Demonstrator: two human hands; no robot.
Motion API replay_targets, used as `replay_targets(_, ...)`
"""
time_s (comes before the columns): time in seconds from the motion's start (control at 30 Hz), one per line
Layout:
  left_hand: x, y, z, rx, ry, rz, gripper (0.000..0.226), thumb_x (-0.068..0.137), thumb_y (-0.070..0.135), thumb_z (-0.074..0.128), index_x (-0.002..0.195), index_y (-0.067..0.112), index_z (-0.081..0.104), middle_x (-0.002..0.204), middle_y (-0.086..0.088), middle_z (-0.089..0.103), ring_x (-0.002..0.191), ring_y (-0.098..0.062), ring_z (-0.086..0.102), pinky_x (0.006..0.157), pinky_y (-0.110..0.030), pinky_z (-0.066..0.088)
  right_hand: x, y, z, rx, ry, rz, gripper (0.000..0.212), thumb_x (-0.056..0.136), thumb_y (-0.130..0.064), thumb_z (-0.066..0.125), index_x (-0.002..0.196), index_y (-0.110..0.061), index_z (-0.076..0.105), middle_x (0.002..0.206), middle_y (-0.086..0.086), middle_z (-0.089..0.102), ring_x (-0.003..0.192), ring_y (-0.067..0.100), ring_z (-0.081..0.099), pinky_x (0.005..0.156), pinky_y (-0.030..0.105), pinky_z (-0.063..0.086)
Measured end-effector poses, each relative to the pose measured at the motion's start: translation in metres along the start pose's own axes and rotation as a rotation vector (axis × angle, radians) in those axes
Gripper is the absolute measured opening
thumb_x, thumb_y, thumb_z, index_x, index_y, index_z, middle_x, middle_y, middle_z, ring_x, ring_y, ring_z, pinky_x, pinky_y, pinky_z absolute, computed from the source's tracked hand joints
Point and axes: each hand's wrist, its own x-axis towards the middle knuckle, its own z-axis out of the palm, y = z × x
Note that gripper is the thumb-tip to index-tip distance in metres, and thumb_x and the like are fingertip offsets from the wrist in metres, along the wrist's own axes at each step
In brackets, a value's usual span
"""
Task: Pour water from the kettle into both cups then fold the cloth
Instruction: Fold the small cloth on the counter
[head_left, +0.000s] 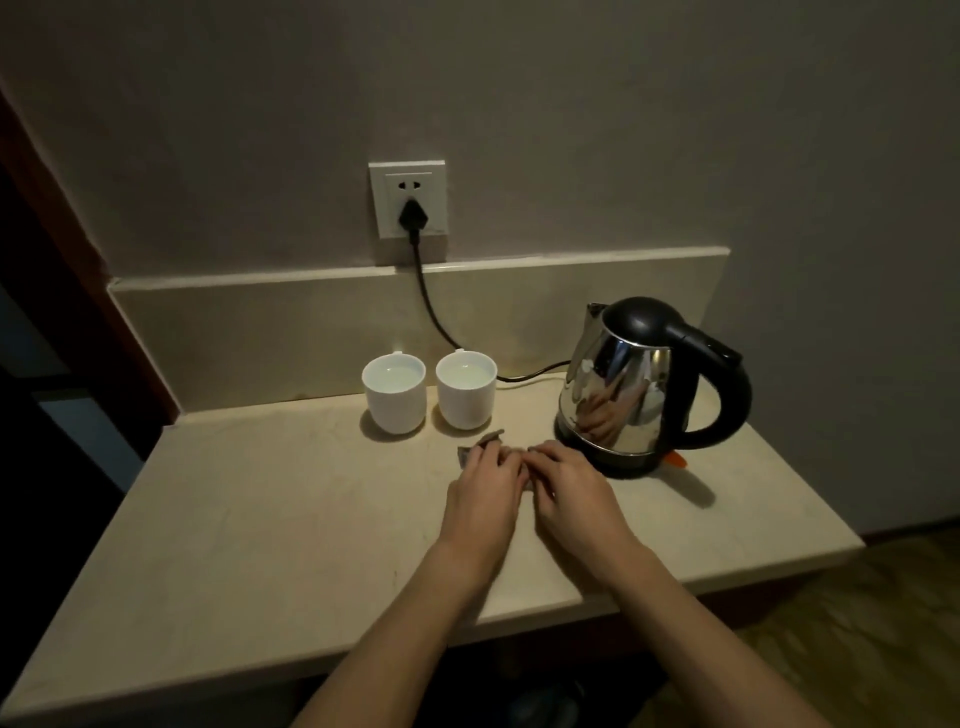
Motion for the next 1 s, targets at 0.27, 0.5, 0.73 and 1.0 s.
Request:
replay_targets(0.27, 0.0, -0.002, 0.001, -0.007, 0.036, 0.024, 0.029, 0.103, 0.033, 0.048, 0.126, 0.022, 0.062, 0.128, -0.002, 0.059, 0.119, -0.02, 0.052, 0.087, -0.038, 0.054, -0.002, 0.001, -0.005, 0.011, 0.0, 0.018, 0.038, 0.097, -0.02, 0.053, 0.133, -0.021, 0.066, 0.132, 0.003, 0.063, 0.12, 0.024, 0.056, 0.098, 0.037, 0.048)
replay_targets(0.5, -0.089, 0.034, -0.013, 0.005, 0.026, 0.051, 0.026, 0.102, 0.037, 0.051, 0.121, 0.025, 0.063, 0.128, 0.002, 0.056, 0.118, -0.016, 0.051, 0.073, -0.031, 0.055, -0.101, -0.016, -0.03, 0.01, -0.004, -0.006, 0.035, 0.097, -0.023, 0.06, 0.131, -0.026, 0.066, 0.129, -0.007, 0.06, 0.111, 0.015, 0.056, 0.087, 0.031, 0.054)
replay_targets(0.73, -0.072, 0.036, -0.004, -0.006, 0.037, 0.08, 0.026, 0.103, 0.034, 0.051, 0.122, 0.021, 0.063, 0.131, -0.001, 0.056, 0.117, -0.02, 0.052, 0.071, -0.033, 0.055, -0.09, -0.011, -0.029, 0.002, 0.017, 0.052, 0.036, 0.096, -0.019, 0.06, 0.131, -0.022, 0.067, 0.13, -0.001, 0.064, 0.117, 0.02, 0.057, 0.09, 0.039, 0.054)
replay_targets(1.0, -0.003, 0.022, 0.013, -0.04, 0.041, 0.078, 0.029, 0.103, 0.034, 0.049, 0.126, 0.022, 0.063, 0.128, -0.002, 0.057, 0.115, -0.021, 0.051, 0.082, -0.041, 0.055, -0.026, 0.011, -0.021, -0.056, 0.032, 0.099, 0.036, 0.099, -0.021, 0.053, 0.133, -0.021, 0.065, 0.133, 0.005, 0.063, 0.12, 0.027, 0.054, 0.094, 0.042, 0.05)
